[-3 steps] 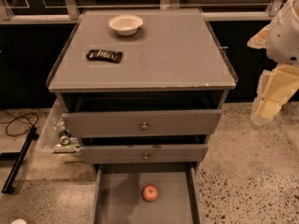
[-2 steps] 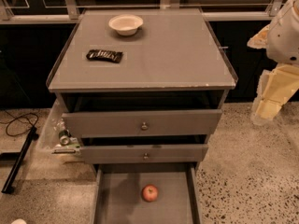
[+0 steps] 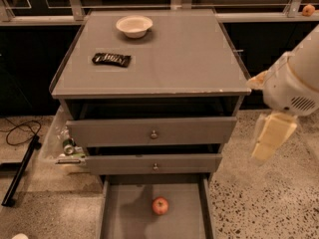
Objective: Pick apple from bottom drawer and place on counter
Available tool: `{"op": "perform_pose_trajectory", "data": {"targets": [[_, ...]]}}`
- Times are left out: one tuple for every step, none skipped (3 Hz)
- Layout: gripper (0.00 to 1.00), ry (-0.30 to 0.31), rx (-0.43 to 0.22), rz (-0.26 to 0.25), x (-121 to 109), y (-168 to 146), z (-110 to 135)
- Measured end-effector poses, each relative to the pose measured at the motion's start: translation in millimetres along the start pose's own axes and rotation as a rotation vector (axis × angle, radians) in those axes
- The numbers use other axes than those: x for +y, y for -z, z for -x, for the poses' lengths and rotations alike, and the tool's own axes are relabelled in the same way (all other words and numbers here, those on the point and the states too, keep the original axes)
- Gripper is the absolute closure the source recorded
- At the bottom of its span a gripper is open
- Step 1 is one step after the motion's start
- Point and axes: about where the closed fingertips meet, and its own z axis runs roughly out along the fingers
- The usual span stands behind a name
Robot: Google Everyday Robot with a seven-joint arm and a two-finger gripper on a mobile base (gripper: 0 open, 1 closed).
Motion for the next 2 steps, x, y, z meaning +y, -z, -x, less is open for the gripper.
{"op": "perform_pose_trajectory", "data": {"targets": [[0.0, 0.001, -0.069, 0.041, 19, -55, -9], [0.0, -0.01, -0.151, 0.08, 37, -114, -26]]}}
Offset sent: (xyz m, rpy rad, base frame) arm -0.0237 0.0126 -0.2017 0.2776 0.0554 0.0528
